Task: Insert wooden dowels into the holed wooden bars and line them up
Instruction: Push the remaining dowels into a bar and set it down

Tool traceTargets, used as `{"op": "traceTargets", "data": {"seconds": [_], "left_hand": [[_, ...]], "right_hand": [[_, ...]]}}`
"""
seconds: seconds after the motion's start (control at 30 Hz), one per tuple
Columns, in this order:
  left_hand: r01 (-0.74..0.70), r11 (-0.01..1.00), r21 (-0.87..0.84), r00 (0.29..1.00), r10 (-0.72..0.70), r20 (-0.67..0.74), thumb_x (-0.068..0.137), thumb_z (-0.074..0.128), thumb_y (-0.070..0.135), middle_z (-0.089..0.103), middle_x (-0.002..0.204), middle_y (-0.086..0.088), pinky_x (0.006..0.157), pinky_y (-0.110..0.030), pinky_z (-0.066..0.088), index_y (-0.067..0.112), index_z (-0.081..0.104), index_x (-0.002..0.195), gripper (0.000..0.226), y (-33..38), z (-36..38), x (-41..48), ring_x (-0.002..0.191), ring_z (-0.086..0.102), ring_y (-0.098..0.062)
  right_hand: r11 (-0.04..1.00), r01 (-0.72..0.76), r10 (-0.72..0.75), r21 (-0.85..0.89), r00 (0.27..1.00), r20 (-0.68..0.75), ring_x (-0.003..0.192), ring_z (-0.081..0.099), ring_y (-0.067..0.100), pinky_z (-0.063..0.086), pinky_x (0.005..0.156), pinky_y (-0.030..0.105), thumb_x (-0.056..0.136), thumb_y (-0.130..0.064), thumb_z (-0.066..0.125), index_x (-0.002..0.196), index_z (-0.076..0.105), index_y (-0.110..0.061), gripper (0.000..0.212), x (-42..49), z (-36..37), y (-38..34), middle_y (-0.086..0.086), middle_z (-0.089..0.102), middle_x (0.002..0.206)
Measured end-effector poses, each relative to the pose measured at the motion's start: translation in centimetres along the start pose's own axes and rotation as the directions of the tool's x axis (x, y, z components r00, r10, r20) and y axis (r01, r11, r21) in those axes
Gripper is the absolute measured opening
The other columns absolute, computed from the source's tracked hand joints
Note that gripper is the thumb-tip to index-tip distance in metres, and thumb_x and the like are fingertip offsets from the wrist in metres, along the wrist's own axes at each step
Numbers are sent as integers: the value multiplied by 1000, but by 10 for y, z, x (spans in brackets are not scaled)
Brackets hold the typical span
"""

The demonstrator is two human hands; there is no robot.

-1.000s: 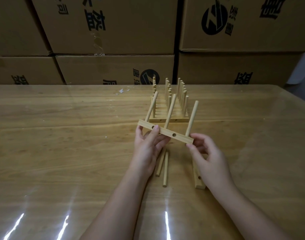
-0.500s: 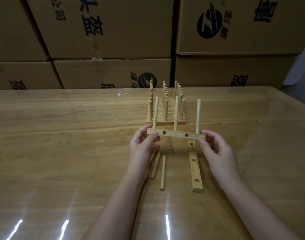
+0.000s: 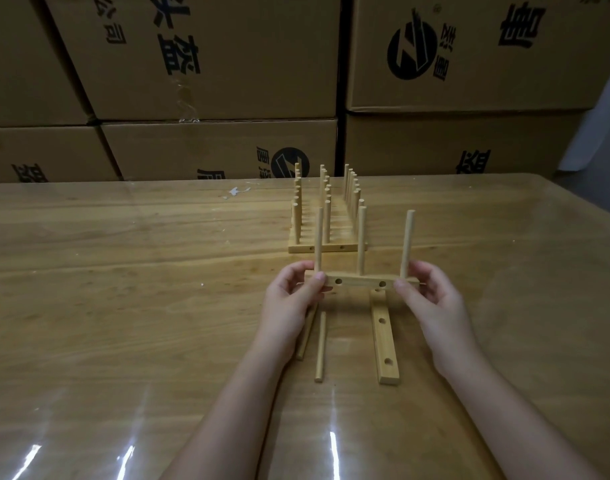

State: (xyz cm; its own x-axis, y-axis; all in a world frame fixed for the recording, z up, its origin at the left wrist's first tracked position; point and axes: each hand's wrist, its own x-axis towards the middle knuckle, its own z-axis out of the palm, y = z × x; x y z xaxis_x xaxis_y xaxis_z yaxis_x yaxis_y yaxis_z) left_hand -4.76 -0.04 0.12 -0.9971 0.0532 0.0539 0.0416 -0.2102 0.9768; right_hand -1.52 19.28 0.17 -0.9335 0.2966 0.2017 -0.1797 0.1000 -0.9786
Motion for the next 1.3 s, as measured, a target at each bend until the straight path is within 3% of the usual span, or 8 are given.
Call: {"op": "traceTargets", "data": {"seconds": [0.17, 0.3, 0.5, 0.63, 0.73, 0.87, 1.13, 1.3], "left_hand": [[-23, 988, 156, 997, 10, 78, 88, 65, 15, 66, 97, -4, 83, -28, 52, 23, 63, 106, 20, 0, 1, -2, 88, 62, -13], [-69, 956, 285, 982, 14, 189, 89, 64, 14, 66, 82, 12, 73, -14, 50, 28, 62, 103, 20, 0, 4, -5, 77, 62, 1], [-131, 867, 480, 978, 34, 205, 89, 64, 23, 66, 97, 6, 77, -15, 51, 38, 58, 104, 22, 0, 10, -9, 87, 62, -4], [-215, 760, 614, 968, 83, 237, 91, 61, 25, 60, 102, 8, 74, -10, 43, 33, 60, 115, 25, -1, 11, -10, 84, 54, -4], [-258, 717, 647, 958, 103, 268, 92, 60, 24, 58, 106, 9, 77, -15, 44, 27, 63, 115, 23, 1, 12, -9, 87, 53, -5], [-271, 695, 666, 954, 98, 285, 93, 59, 23, 58, 108, 7, 87, -28, 48, 26, 63, 117, 25, 2, 13, -10, 94, 54, -9], [-281, 667, 691, 952, 102, 289, 93, 59, 25, 58, 108, 10, 88, -28, 48, 26, 63, 119, 26, 2, 14, -10, 95, 55, -8], [-286, 668, 687, 953, 123, 277, 92, 60, 25, 59, 108, 11, 87, -25, 48, 27, 64, 117, 25, 1, 13, -10, 96, 55, -6]], "right_hand": [[999, -33, 33, -7, 999, 37, 86, 61, 0, 43, 69, 14, 72, -30, 74, 89, 68, -40, 20, 2, -9, -6, -16, 68, 88], [998, -60, 58, 20, 994, 96, 79, 62, -2, 43, 68, 18, 65, -36, 73, 84, 67, -46, 23, 4, -14, -12, -12, 66, 88], [995, -52, 36, 89, 984, 174, 90, 66, 4, 41, 77, 24, 54, -43, 73, 101, 63, -34, 48, 3, -17, -15, -5, 73, 92], [996, -61, 46, 63, 974, 222, 94, 65, 4, 39, 79, 28, 53, -45, 73, 100, 64, -39, 48, 3, -20, -16, -4, 73, 96], [998, -45, 33, 50, 975, 218, 93, 66, 4, 40, 79, 26, 59, -39, 72, 95, 66, -43, 37, 3, -19, -15, -4, 73, 95], [998, -24, 14, 57, 985, 170, 88, 69, 13, 47, 80, 28, 65, -28, 72, 89, 70, -29, 24, 3, -16, -13, 0, 73, 92], [997, -64, 60, 30, 989, 134, 75, 68, 12, 46, 75, 27, 59, -34, 71, 81, 72, -28, 23, 3, -16, -15, -3, 74, 87], [999, -47, 46, 2, 987, 155, 87, 65, 1, 43, 74, 22, 63, -36, 70, 83, 71, -34, 20, 4, -17, -13, -9, 72, 91]]}}
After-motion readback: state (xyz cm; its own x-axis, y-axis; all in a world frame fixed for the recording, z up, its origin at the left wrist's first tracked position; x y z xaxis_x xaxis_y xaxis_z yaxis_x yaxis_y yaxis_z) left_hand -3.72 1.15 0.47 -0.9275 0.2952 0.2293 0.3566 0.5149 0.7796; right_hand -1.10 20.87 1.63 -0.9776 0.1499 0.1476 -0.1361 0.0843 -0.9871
